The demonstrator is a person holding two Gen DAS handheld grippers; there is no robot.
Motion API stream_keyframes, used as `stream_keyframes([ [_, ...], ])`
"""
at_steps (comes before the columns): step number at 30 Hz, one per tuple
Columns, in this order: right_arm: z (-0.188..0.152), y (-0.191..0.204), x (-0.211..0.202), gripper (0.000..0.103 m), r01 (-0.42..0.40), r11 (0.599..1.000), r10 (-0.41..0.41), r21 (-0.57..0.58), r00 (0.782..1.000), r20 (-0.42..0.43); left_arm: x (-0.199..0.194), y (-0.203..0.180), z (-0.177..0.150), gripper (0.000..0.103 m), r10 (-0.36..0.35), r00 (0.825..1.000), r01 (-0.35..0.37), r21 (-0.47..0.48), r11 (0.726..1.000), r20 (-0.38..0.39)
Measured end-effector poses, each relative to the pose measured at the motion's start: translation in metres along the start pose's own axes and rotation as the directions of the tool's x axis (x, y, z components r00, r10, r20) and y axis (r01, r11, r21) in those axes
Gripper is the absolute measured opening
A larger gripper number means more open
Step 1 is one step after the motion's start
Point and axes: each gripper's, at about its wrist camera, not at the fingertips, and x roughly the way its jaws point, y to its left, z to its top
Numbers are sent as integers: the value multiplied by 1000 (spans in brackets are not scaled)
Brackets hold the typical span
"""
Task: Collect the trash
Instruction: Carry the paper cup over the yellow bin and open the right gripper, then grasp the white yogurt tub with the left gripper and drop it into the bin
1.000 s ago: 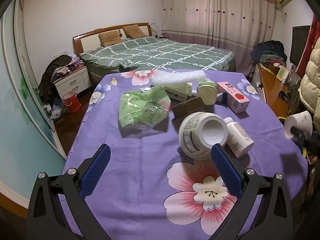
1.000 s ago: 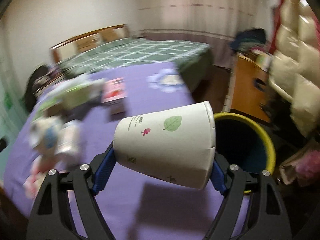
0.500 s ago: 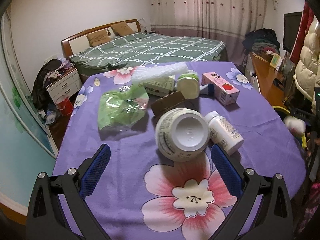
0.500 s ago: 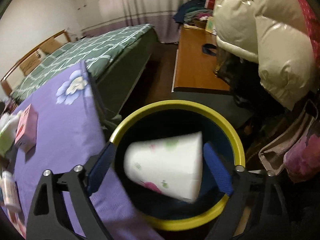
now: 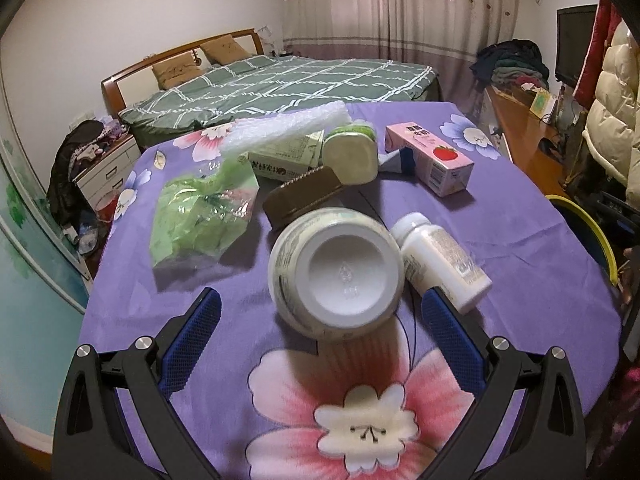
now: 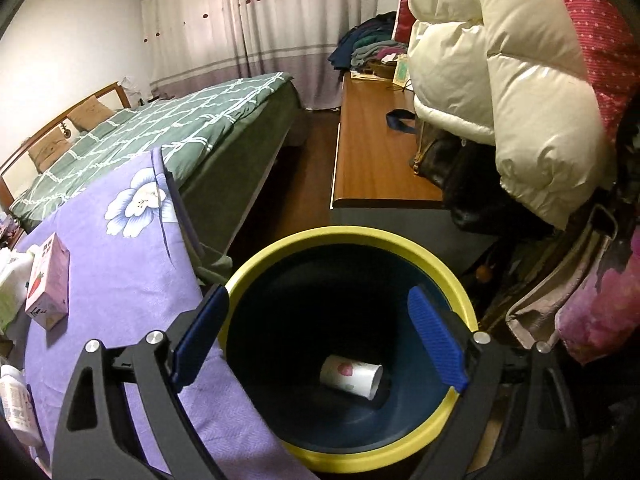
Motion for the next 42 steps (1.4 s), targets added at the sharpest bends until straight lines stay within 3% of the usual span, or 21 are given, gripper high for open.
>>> stream_keyframes([
  [5,0,3,-1,86,12,1000,-12,-16,1000,3,14,-5,5,97,24,1000,-24,19,1000,5],
  [10,0,5,1,86,11,1000,-11,-27,1000,-6,24,-4,7,78,-14,1000,14,2,1000,-9],
  [17,0,3,3,86,7,1000,-7,-23,1000,-16,17,-7,7,77,-31,999,31,11,999,12],
  [24,0,3,4,86,2,1000,-3,-25,1000,-16,-21,2,12,77,-51,997,51,6,999,52],
  [30,-2,-4,-10,86,-5,1000,6,-19,999,43,-51,-10,23,77,-90,993,88,32,996,74],
  [38,-3,-44,-47,86,-3,1000,3,4,996,85,-56,-88,54,77,-232,969,216,169,962,82],
  [42,-9,-66,-62,87,25,1000,-26,14,994,101,-50,-150,71,77,-325,943,299,259,918,63],
])
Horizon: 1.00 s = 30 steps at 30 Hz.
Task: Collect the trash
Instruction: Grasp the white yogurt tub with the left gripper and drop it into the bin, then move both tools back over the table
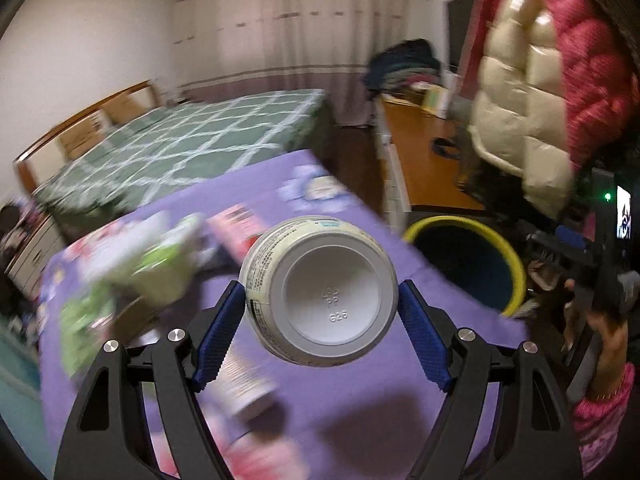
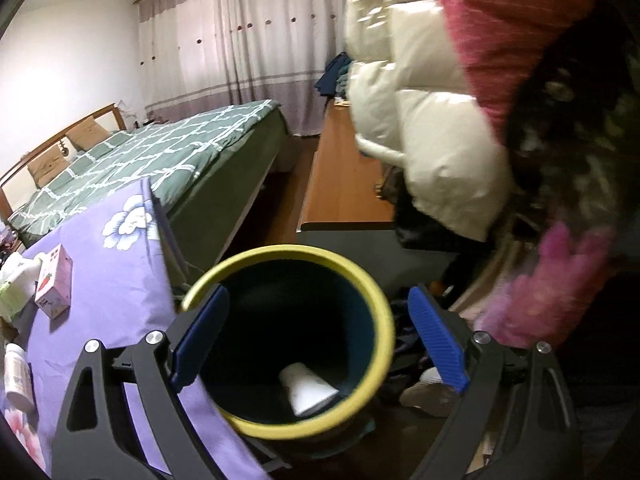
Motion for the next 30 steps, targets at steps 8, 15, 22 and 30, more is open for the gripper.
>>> stream_keyframes([
  [8,-5,-37,-8,87,30,999,-30,37,1000,3,73,-95,37,77,-123,990,132,124,983,-72],
  [15,-10,-54,-6,87,52,997,-51,61,999,-14,135,-147,51,78,-155,977,181,186,966,-147],
  [22,-12,-50,-2,88,47,998,-45,50,998,-34,164,-163,58,94,-146,976,177,199,964,-160],
  [30,-13,-34,-5,88,14,999,-13,32,999,-41,109,-113,62,98,-136,989,144,152,978,-59],
])
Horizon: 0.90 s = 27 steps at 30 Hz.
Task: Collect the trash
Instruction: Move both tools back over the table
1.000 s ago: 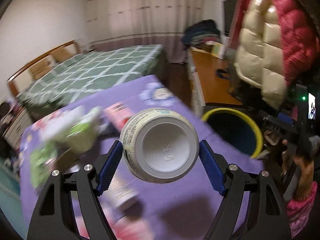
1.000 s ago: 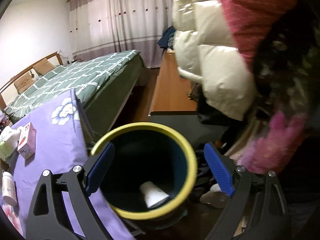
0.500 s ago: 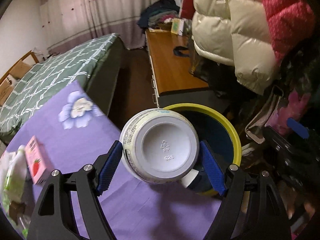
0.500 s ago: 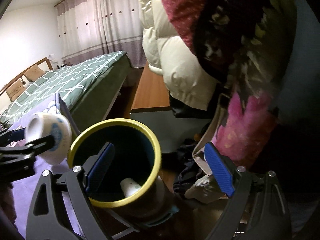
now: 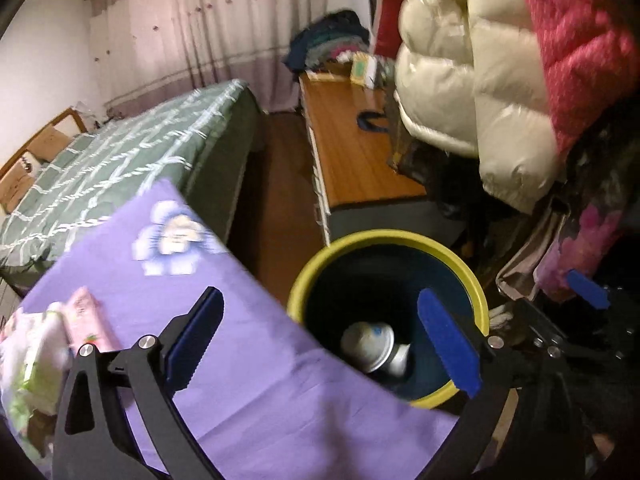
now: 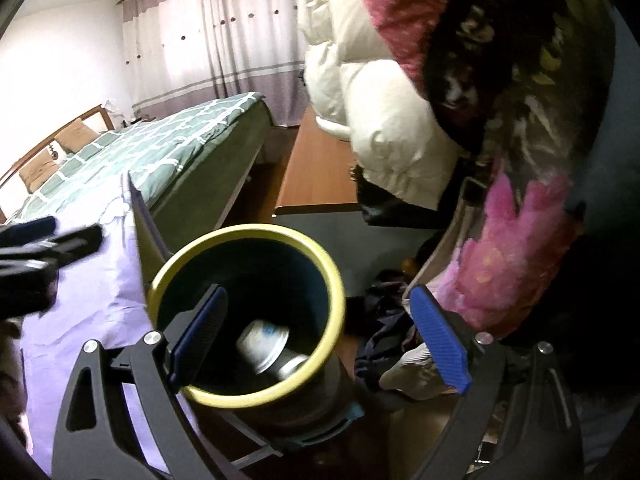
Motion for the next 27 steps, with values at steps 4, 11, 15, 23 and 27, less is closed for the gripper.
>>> stream_keyframes([
  [4,1,25,1,88,-45,998,45,-39,999,-9,-51,44,-19,98,53,996,-48,-64,997,78],
  [11,2,91,-5,88,-151,977,149,-147,989,-25,-129,144,-75,98,249,959,-213,-235,948,137],
  [15,5,138,-12,88,-226,952,225,-209,974,-26,-169,208,-120,98,427,894,-360,-349,865,135],
  [23,3,241,-25,88,-383,862,379,-333,922,-79,-203,317,-205,98,642,767,-544,-515,662,14],
  [27,-1,290,-31,88,-443,808,438,-387,892,-107,-203,354,-244,98,699,714,-593,-567,572,-42],
])
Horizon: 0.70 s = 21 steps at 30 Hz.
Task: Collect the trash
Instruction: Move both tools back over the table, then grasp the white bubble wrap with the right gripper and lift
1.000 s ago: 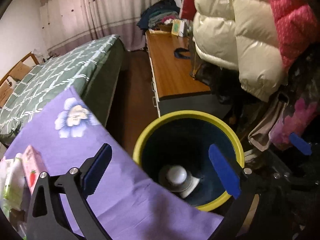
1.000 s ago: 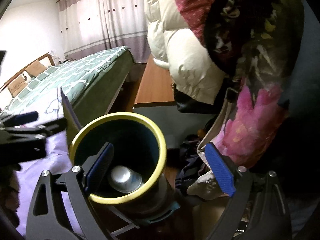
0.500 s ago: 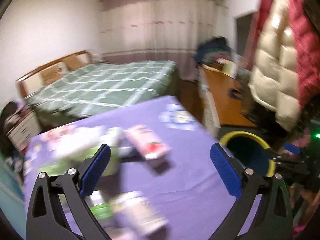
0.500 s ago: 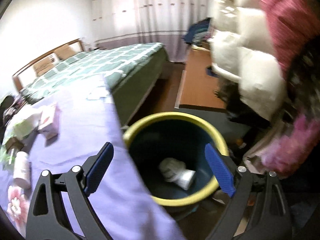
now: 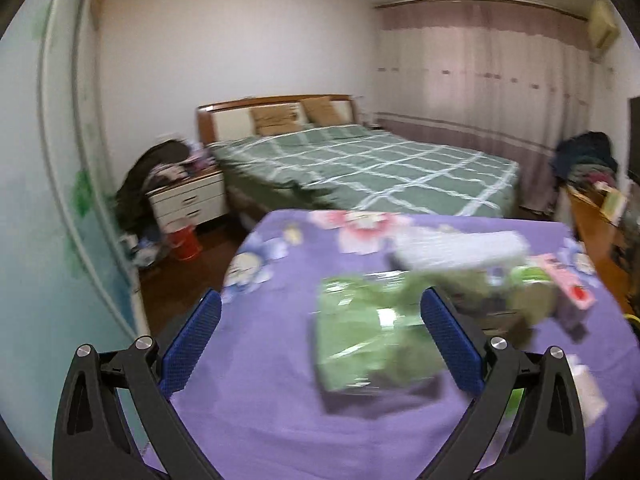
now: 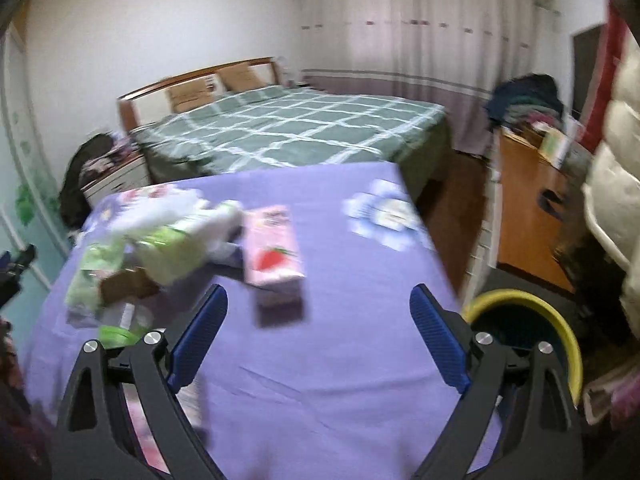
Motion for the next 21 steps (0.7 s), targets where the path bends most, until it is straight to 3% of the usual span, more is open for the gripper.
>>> stream_keyframes([
  [8,37,70,41,88,-133,989,130,-68,991,-38,23,11,-21,98,24,1000,-25,-12,1000,-6],
  [13,64,100,75,83,-155,984,149,-88,986,-73,18,12,-21,98,37,999,-36,-26,999,6],
  [21,83,132,147,81,-162,982,138,-94,967,-216,17,12,-21,98,40,999,-40,-27,999,10],
])
